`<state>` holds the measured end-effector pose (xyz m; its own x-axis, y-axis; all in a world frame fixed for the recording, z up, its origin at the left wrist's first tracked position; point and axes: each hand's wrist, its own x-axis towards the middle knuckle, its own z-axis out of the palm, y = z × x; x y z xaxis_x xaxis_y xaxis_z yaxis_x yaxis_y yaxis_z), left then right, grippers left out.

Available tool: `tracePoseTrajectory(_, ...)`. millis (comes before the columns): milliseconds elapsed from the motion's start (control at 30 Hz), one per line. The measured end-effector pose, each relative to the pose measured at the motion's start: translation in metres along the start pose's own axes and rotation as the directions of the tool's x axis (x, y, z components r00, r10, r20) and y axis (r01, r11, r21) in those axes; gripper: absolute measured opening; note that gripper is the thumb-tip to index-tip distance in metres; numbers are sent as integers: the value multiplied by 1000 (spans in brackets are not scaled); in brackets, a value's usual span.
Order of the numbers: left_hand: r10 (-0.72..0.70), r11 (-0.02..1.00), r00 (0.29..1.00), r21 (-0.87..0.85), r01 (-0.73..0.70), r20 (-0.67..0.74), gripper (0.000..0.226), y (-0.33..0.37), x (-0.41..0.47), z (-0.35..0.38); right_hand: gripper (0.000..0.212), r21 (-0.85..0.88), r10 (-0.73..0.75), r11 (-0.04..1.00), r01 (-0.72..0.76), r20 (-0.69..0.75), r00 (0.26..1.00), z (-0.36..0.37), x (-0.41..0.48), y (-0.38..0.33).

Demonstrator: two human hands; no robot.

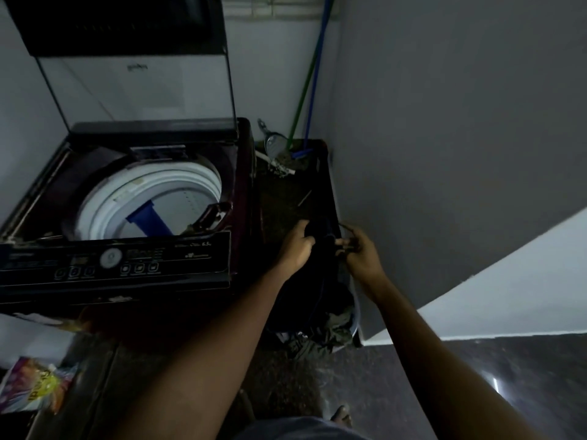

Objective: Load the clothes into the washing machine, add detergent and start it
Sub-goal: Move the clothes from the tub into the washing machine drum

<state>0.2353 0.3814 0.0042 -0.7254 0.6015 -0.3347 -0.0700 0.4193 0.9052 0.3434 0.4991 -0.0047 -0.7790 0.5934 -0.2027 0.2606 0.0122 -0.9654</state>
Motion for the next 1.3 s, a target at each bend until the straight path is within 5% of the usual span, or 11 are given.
tracePoseTrajectory(133,-10,999,994,-30,13,104,44,23,-5,-12,58,-353,-258,889,290,135,957,-10,10,-12)
tracePoseTrajectory(333,-15,973,985,-226,54,170,30,49,-15,-30,42,-326,-291,871,366,257,922,-8,26,-43)
tracePoseTrajectory(467,17,963,989,-270,23,146,31,48,-24,-39,16,-358,-304,875,326,118,945,-1,34,-60)
tracePoseTrajectory(600,120,988,981,-114,-104,151,48,23,-27,-40,23,-439,-426,810,389,16,905,7,34,-82)
tracePoseTrajectory(700,101,993,994,54,-103,42,66,1,-22,-44,27,-269,-411,883,385,-48,910,10,28,-111)
tracePoseTrajectory(800,23,996,997,90,-17,-67,40,-13,-19,-51,24,120,-369,915,386,-143,918,6,19,-147)
tracePoseTrajectory(867,-15,998,996,51,20,-93,32,-9,-20,-56,26,217,-358,893,394,-185,915,-2,18,-166)
tracePoseTrajectory(1133,-95,971,985,-234,59,-145,11,67,-15,-87,32,43,-282,944,326,-403,870,-25,18,-153)
tracePoseTrajectory(1300,-212,901,977,-382,204,23,24,112,-17,-90,14,-73,-325,945,317,-152,933,7,1,-116)
